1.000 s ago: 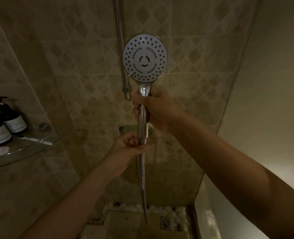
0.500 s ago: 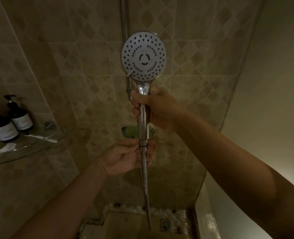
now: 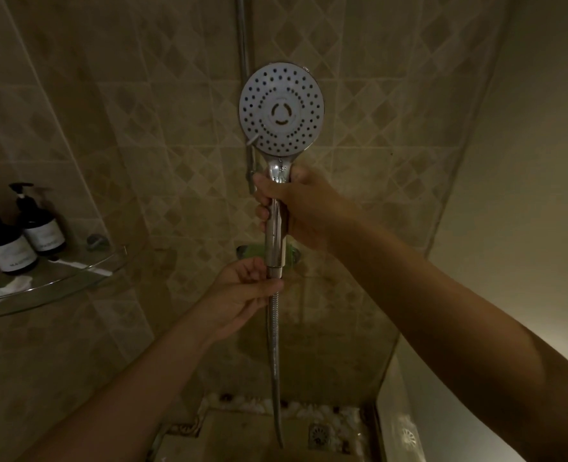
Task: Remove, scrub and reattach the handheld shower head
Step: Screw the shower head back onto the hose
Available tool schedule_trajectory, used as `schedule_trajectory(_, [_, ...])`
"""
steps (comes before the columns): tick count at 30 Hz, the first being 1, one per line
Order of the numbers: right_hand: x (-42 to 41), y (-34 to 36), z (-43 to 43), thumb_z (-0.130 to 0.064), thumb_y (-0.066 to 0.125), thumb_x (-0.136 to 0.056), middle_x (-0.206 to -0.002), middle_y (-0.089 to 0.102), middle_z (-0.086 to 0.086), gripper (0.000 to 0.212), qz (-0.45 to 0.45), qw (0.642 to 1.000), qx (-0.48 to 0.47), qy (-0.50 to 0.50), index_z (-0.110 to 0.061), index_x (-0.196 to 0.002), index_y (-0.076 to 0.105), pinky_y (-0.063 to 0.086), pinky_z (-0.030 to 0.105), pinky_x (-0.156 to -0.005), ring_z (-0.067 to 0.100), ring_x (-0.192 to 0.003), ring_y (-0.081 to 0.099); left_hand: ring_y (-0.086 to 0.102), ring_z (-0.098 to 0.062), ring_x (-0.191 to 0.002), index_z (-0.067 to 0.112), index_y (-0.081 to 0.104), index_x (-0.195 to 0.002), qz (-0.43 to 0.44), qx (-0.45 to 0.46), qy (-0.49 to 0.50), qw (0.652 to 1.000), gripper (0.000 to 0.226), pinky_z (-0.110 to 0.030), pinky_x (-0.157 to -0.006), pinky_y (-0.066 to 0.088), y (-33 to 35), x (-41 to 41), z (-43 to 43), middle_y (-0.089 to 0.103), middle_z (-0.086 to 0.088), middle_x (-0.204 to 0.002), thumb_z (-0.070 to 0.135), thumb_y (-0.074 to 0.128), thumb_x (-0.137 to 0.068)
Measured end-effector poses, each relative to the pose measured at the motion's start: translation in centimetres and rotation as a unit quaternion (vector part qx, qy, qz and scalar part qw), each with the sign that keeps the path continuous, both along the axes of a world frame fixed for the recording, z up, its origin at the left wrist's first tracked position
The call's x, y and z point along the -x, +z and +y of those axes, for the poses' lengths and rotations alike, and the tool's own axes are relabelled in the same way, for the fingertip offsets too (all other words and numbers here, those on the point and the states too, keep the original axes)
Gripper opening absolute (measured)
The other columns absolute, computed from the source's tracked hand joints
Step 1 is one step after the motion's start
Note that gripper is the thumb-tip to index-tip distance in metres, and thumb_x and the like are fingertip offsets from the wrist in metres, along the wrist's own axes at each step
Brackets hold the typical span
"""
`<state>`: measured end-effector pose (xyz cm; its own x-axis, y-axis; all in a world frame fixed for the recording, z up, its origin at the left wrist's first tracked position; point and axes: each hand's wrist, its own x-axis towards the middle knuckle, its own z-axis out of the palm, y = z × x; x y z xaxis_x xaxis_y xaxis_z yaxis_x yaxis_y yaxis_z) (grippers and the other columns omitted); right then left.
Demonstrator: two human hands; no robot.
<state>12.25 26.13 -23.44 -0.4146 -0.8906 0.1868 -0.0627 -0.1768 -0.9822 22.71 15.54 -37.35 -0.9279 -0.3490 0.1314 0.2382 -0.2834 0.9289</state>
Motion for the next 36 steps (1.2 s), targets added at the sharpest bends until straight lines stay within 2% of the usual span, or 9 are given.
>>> schedule_trajectory(4, [0.0,-0.3,-0.3,-0.011,0.054,-0.102,-0.065,0.05,0.003,0.018,0.011,1.0,0.009,-0.012,-0.01,-0.084,0.049,0.042,0.043,-0.068,0.019,-0.06,0.05,0.067,-0.01,-0.071,0.016,0.077,-0.082,-0.002,0.066,0.075,0.995,0.026,-0.019,-0.067,0.054,0.2,0.3,0.9,0.063,0.001,-0.07,0.007,0.081,-0.058])
schedule_trajectory(7, [0.0,-0.6,-0.2,-0.012,0.055,-0.102,-0.066,0.05,0.003,0.017,0.005,1.0,0.006,-0.009,-0.011,-0.086,0.049,0.044,0.038,-0.062,0.018,-0.06,0.051,0.069,-0.008,-0.083,0.026,0.08,-0.087,-0.031,0.132,0.068,0.988,0.029,-0.02,-0.072,0.054,0.4,0.0,0.8,0.075,0.005,-0.084,0.016,0.087,-0.061])
schedule_trajectory(11, [0.1,-0.7,0.0,-0.012,0.055,-0.102,-0.065,0.05,0.006,0.023,0.004,1.0,0.006,-0.017,-0.011,-0.079,0.05,0.042,0.043,-0.068,0.021,-0.06,0.05,0.068,-0.015,-0.092,0.013,0.077,-0.104,-0.054,0.022,-0.077,0.995,0.032,-0.029,-0.077,0.054,0.7,-0.8,-0.4,0.071,-0.009,-0.113,0.007,0.072,-0.073])
schedule_trajectory(13, [0.0,-0.7,0.1,-0.012,0.055,-0.102,-0.065,0.051,0.005,0.023,0.004,1.0,0.005,-0.013,-0.011,-0.079,0.05,0.04,0.044,-0.067,0.021,-0.061,0.05,0.065,-0.028,-0.1,0.002,0.066,-0.121,-0.065,-0.066,-0.169,0.981,0.052,-0.038,-0.083,0.049,0.6,-1.2,-1.1,0.065,-0.017,-0.122,0.016,0.077,-0.072])
schedule_trajectory(15, [-0.1,-0.7,0.2,-0.012,0.055,-0.102,-0.066,0.051,0.003,0.02,-0.005,1.0,0.005,-0.009,-0.01,-0.083,0.05,0.041,0.042,-0.066,0.02,-0.062,0.051,0.063,-0.035,-0.106,-0.001,0.061,-0.126,-0.069,-0.111,-0.218,0.967,0.061,-0.044,-0.089,0.046,0.2,-1.1,-1.3,0.065,-0.019,-0.119,0.023,0.08,-0.073])
schedule_trajectory(19, [-0.4,-0.8,0.3,-0.012,0.055,-0.102,-0.067,0.049,0.003,0.016,-0.024,1.0,0.004,-0.003,-0.01,-0.088,0.049,0.041,0.039,-0.064,0.02,-0.062,0.05,0.061,-0.031,-0.109,0.002,0.064,-0.119,-0.051,-0.133,-0.261,0.955,0.043,-0.047,-0.098,0.039,-0.2,-0.4,-0.7,0.066,-0.009,-0.105,0.021,0.072,-0.081])
schedule_trajectory(23, [-0.3,-0.9,0.6,-0.011,0.055,-0.102,-0.067,0.048,0.002,0.017,-0.047,0.999,0.007,0.016,-0.011,-0.086,0.05,0.043,0.036,-0.064,0.019,-0.061,0.049,0.062,-0.029,-0.108,0.002,0.062,-0.122,-0.03,-0.14,-0.277,0.95,0.034,-0.047,-0.099,0.043,-0.3,-0.3,-0.1,0.066,-0.009,-0.108,0.016,0.061,-0.091])
schedule_trajectory(30, [0.0,-1.0,0.6,-0.009,0.053,-0.102,-0.065,0.049,0.002,0.022,-0.068,0.997,0.022,0.029,-0.011,-0.081,0.05,0.045,0.036,-0.062,0.019,-0.06,0.05,0.066,-0.026,-0.098,0.004,0.07,-0.113,-0.006,-0.107,-0.239,0.965,0.029,-0.048,-0.096,0.047,-0.6,-0.4,-0.6,0.071,-0.008,-0.106,0.015,0.07,-0.086])
schedule_trajectory(36, [0.3,-1.3,0.4,-0.01,0.055,-0.101,-0.065,0.051,0.001,0.021,-0.06,0.998,0.019,0.018,-0.012,-0.081,0.05,0.046,0.037,-0.062,0.018,-0.058,0.053,0.063,-0.021,-0.08,0.009,0.076,-0.093,-0.009,-0.073,-0.163,0.984,0.032,-0.042,-0.081,0.051,-0.4,-0.1,-0.2,0.07,-0.008,-0.09,0.016,0.089,-0.064])
